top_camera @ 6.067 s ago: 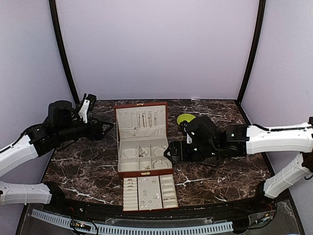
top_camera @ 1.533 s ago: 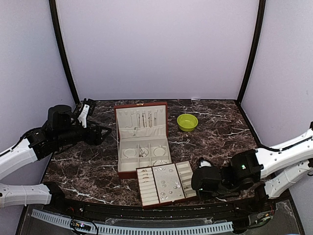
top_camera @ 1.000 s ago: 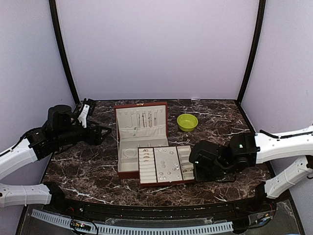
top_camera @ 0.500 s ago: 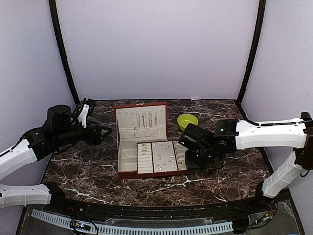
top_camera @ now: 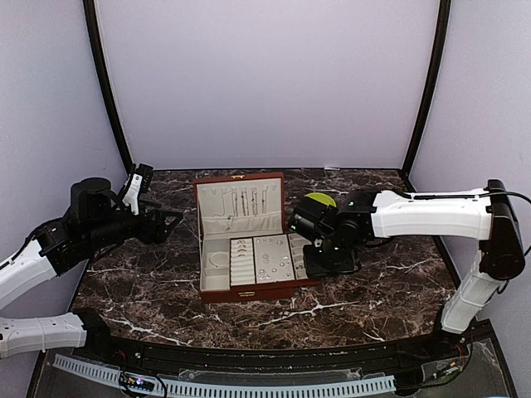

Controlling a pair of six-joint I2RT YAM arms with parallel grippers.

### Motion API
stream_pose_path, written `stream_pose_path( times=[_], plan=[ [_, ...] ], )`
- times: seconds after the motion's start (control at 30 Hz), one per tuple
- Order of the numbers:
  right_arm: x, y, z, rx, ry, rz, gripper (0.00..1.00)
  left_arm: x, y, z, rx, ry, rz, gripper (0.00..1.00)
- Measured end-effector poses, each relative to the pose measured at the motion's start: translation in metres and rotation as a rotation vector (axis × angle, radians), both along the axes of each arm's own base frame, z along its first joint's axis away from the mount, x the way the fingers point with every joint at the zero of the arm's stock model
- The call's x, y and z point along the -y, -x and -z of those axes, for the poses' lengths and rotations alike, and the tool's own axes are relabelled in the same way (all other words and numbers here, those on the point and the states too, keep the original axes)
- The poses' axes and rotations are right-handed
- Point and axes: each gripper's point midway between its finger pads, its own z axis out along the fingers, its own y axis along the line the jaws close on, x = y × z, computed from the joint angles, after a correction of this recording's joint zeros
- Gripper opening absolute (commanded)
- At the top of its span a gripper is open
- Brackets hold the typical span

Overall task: Organize the mixed jewelry
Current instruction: Place the compartment layer in the jewelry box.

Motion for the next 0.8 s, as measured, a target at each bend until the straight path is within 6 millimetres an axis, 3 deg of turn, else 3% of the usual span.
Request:
stream_pose_path(
  times=[0.2, 0.8],
  plan=[
    [-0.014, -0.01, -0.003, 0.006, 0.007, -0.018, 0.0, -0.01, 0.001, -0.011, 0.046, -0.002, -0.04, 0.79],
    [-0.03, -0.022, 0.003, -0.006, 0.055, -0.039, 0.0, -0.013, 0.001, -0.007, 0.034, -0.017, -0.05, 0.79]
  ],
)
